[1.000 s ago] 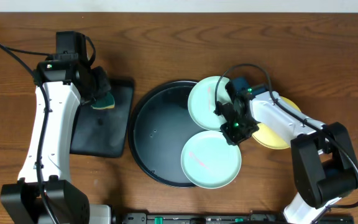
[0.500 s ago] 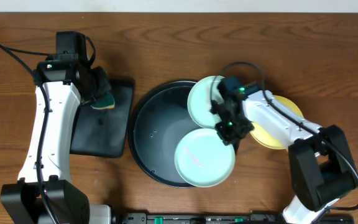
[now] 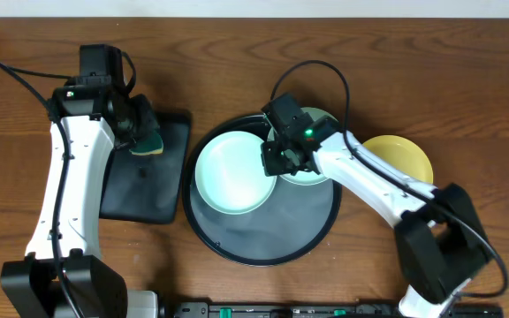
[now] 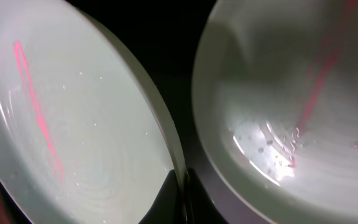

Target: Clean dirty plates on tray and stack at the side

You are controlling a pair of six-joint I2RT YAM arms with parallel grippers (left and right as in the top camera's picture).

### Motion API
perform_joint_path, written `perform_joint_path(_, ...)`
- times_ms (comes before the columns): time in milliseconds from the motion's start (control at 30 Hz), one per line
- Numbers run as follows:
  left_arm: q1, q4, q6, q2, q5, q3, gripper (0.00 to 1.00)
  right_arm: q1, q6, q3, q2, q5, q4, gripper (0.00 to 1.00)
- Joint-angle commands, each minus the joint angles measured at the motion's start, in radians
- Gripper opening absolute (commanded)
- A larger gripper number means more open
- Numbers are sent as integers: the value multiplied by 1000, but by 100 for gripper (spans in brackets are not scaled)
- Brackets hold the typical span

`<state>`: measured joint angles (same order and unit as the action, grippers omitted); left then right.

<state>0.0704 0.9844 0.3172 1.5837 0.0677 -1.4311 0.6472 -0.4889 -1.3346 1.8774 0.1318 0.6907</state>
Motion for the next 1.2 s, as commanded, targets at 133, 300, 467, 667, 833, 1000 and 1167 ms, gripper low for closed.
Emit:
perform_joint_path(133, -23, -1, -5, -9, -16, 23, 7, 27, -128, -23, 137, 97, -14, 1)
perform_joint_path(300, -63, 2, 6, -8, 1, 23, 8, 24, -127, -23, 138, 105, -14, 1)
perform_joint_path(467, -149, -6, 6, 14, 29, 29, 7, 24, -124, -23, 138, 105, -14, 1)
perform_joint_path(667, -273, -32, 7, 100, 28, 57, 8, 24, -124, -23, 138, 104, -15, 1)
perform_joint_path(833, -327, -32, 72, 191, 25, 85, 8, 24, -123, -23, 138, 105, -14, 1)
perform_joint_path(1000, -332, -92, 131, 206, 24, 164, 8, 24, -116, -23, 138, 105, -14, 1)
perform_joint_path(1167, -345, -225, 131, 205, 17, 284, 8, 24, -116, -23, 138, 105, -19, 1)
